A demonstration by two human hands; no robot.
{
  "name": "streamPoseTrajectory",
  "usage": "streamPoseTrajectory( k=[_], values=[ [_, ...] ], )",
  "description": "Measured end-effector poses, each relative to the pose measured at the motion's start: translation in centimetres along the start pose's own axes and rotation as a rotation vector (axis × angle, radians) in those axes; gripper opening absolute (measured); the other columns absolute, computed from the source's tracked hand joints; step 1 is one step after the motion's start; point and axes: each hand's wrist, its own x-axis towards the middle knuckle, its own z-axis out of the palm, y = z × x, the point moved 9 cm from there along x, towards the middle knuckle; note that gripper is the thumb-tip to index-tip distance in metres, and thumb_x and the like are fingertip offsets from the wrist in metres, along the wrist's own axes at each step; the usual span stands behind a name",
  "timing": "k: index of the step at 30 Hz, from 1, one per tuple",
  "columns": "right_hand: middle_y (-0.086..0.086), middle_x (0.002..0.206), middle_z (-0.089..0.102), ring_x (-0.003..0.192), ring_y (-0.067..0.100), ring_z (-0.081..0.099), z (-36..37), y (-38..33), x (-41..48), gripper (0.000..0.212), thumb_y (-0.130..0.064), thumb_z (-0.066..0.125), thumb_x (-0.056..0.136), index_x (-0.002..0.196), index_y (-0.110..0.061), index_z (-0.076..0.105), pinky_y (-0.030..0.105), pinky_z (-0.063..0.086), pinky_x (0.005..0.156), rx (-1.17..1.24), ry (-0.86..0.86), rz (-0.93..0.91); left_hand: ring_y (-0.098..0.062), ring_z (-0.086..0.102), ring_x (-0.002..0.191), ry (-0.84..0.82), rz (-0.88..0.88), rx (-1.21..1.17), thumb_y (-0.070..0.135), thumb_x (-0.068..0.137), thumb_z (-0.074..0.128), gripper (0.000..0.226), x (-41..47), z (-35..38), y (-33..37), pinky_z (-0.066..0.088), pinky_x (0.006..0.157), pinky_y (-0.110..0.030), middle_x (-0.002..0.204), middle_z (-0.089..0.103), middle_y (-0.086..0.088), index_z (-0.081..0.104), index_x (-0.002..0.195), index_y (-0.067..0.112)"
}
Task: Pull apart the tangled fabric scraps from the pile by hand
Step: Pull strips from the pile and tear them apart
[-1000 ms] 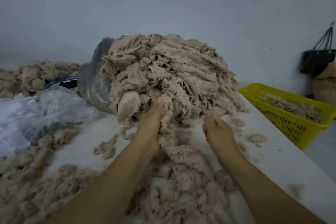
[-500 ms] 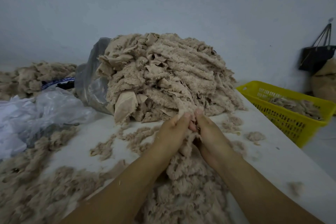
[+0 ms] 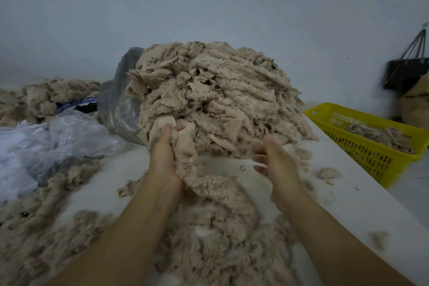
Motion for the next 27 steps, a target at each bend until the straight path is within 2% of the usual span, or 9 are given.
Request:
streamPoseTrajectory(
  k=[2, 5, 8, 12, 14, 17, 21, 24, 27],
  values=[
    [-0.011, 0.113, 0.052, 0.107, 0.011, 0.055, 1.2, -2.4, -1.2, 0.036, -0.063, 0.045, 0.092, 0.103, -0.031, 0.058, 0.02, 0.045, 0.082, -0.25, -0.051, -0.257, -0.024, 0.076, 0.079, -0.072, -0.025, -0.001, 0.041, 0.103, 0.047, 0.037, -0.3, 1.2, -0.9, 0.061, 0.061, -0.037, 0.094, 0.077, -0.011, 0.071, 0.094, 0.015],
    [-0.026, 0.122, 0.043, 0.122, 0.002, 0.043, 4.7, -3.2, -3.3, 0.053, -0.082, 0.044, 0.079, 0.115, -0.045, 0.053, 0.024, 0.039, 0.096, -0.42, -0.344, -0.425, -0.029, 0.072, 0.101, -0.174, -0.047, -0.041, 0.042, 0.105, 0.039, 0.041, -0.7, 2.7, -1.2, 0.059, 0.081, -0.045, 0.114, 0.073, -0.014, 0.067, 0.116, 0.015],
    [-0.014, 0.11, 0.053, 0.115, 0.008, 0.044, 7.6, -0.6, -4.9, 0.037, -0.059, 0.052, 0.093, 0.106, -0.025, 0.061, 0.026, 0.037, 0.088, -0.749, -0.608, -0.491, -0.024, 0.074, 0.097, -0.195, -0.048, -0.066, 0.039, 0.106, 0.038, 0.039, -0.8, 2.8, -1.1, 0.055, 0.082, -0.045, 0.113, 0.074, -0.01, 0.068, 0.116, 0.017],
    [0.001, 0.08, 0.069, 0.075, 0.02, 0.063, 3.8, -1.4, -2.3, 0.031, -0.04, 0.042, 0.102, 0.085, -0.023, 0.061, 0.038, 0.05, 0.074, -0.35, -0.333, -0.228, -0.018, 0.074, 0.077, -0.173, -0.014, -0.125, 0.028, 0.107, 0.04, 0.031, -0.5, 2.2, -0.2, 0.057, 0.075, -0.034, 0.09, 0.076, -0.006, 0.066, 0.104, 0.012],
    [-0.002, 0.059, 0.061, 0.06, 0.022, 0.053, 1.9, -1.5, -1.0, 0.036, -0.037, 0.042, 0.103, 0.072, -0.02, 0.053, 0.038, 0.045, 0.067, -0.03, -0.211, -0.096, -0.016, 0.073, 0.078, -0.138, -0.003, -0.146, 0.029, 0.108, 0.037, 0.033, -0.3, 1.8, -0.1, 0.058, 0.071, -0.029, 0.087, 0.075, -0.005, 0.064, 0.104, 0.011],
    [-0.005, 0.05, 0.038, 0.045, 0.014, 0.033, 0.8, -1.2, -0.4, 0.037, -0.029, 0.042, 0.103, 0.068, -0.019, 0.038, 0.029, 0.036, 0.049, 0.287, -0.122, 0.009, -0.016, 0.074, 0.091, -0.079, 0.002, -0.159, 0.029, 0.108, 0.035, 0.037, 0.1, 1.0, -0.6, 0.057, 0.084, -0.03, 0.098, 0.076, -0.008, 0.066, 0.103, 0.008],
    [-0.001, 0.05, 0.059, 0.039, 0.016, 0.056, -3.2, -2.0, 0.1, 0.045, -0.031, 0.048, 0.097, 0.057, -0.02, 0.064, 0.023, 0.045, 0.038, 0.487, 0.087, 0.076, -0.016, 0.073, 0.098, 0.042, 0.092, -0.342, 0.026, 0.108, 0.038, 0.035, 0.9, -2.4, 2.0, 0.059, 0.064, -0.028, 0.095, 0.077, -0.01, 0.062, 0.093, 0.007],
    [0.001, 0.054, 0.06, 0.044, 0.016, 0.059, -3.4, -1.7, 0.6, 0.031, -0.029, 0.052, 0.096, 0.071, -0.016, 0.065, 0.025, 0.048, 0.041, 0.405, 0.039, 0.077, -0.017, 0.074, 0.09, 0.011, 0.099, 0.016, 0.05, 0.104, 0.036, 0.055, 0.4, -1.1, 1.1, 0.058, 0.067, -0.031, 0.101, 0.076, -0.01, 0.065, 0.08, 0.01],
    [0.003, 0.061, 0.059, 0.05, 0.013, 0.057, -0.5, -1.6, 0.3, 0.031, -0.042, 0.056, 0.097, 0.083, -0.016, 0.066, 0.026, 0.047, 0.047, 0.28, -0.135, -0.03, -0.018, 0.071, 0.1, -0.18, 0.083, 0.606, 0.083, 0.08, 0.032, 0.078, -1.6, 3.5, -2.6, 0.051, 0.092, -0.043, 0.105, 0.077, 0.001, 0.067, 0.053, 0.019]
  ],
)
